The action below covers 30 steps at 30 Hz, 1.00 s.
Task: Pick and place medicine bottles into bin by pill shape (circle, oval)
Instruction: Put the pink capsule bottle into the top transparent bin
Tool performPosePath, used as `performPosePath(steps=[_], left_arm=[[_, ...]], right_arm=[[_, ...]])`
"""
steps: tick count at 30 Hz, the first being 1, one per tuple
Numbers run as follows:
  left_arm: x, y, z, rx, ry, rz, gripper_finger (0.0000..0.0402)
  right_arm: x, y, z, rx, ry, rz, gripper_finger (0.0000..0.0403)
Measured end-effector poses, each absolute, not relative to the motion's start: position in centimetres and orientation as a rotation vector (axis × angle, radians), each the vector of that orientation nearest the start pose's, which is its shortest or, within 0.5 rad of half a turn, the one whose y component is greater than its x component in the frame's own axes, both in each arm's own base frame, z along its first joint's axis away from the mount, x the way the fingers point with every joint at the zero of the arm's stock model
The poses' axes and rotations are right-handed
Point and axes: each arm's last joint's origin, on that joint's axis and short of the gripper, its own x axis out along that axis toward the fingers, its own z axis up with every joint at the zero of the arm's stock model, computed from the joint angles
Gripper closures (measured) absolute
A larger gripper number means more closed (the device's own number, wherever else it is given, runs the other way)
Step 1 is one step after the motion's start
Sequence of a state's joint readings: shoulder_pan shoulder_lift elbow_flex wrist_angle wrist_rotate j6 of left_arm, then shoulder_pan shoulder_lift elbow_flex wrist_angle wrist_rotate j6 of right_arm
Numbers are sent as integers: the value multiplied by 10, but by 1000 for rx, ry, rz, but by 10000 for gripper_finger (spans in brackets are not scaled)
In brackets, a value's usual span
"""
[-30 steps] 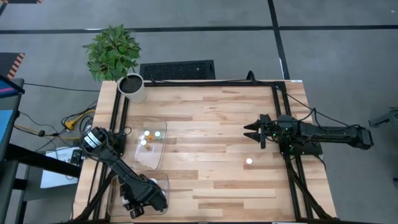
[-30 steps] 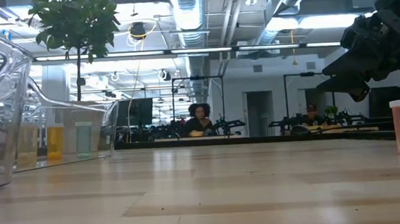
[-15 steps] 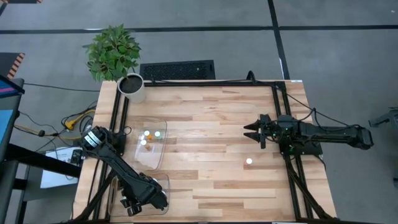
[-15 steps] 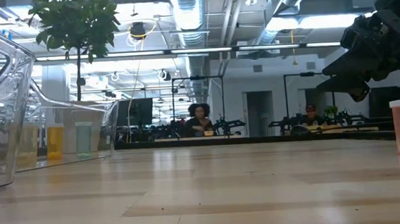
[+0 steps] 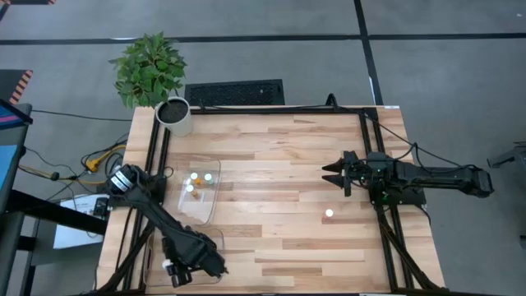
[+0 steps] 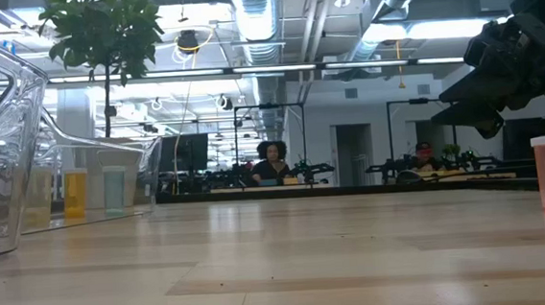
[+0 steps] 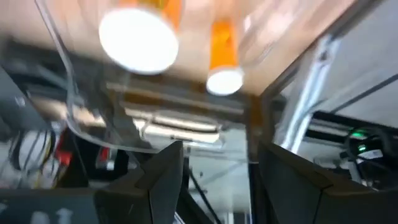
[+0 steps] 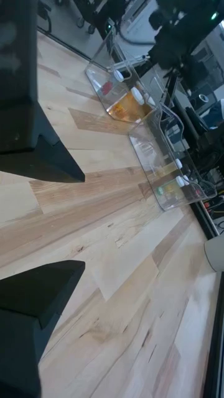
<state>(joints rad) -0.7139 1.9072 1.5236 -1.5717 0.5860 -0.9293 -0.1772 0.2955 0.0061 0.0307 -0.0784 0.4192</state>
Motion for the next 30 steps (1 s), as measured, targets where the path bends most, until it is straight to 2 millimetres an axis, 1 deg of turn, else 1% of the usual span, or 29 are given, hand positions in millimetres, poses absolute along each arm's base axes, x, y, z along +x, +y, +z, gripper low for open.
performPosePath(steps=[3,6,9,11,13,14,18,20,23,25,27,30], left_arm=[[244,-221,244,-365,2141,151,202],[257,-218,261,-347,2026,125,202],[270,-213,281,-299,1881,89,203],[281,-206,296,-239,1760,84,203],[292,-196,311,-140,1614,97,203],[297,-191,319,-64,1525,119,203],[325,-170,345,251,1096,300,203],[342,-159,356,325,946,324,202],[372,-143,362,345,819,239,190],[391,-134,362,362,754,179,174],[409,-125,357,389,717,137,153],[434,-113,340,402,685,79,120]], right_arm=[[111,-18,143,449,233,-150,178],[111,-18,143,450,232,-150,178],[111,-18,143,449,232,-151,178],[111,-18,143,449,232,-151,178],[111,-18,143,449,231,-150,178],[111,-18,143,449,232,-151,178],[111,-18,143,449,231,-151,178],[111,-18,143,449,231,-151,178],[111,-18,143,449,231,-151,178],[111,-18,143,449,231,-151,178],[111,-18,143,449,231,-151,178],[111,-18,143,449,232,-151,178]])
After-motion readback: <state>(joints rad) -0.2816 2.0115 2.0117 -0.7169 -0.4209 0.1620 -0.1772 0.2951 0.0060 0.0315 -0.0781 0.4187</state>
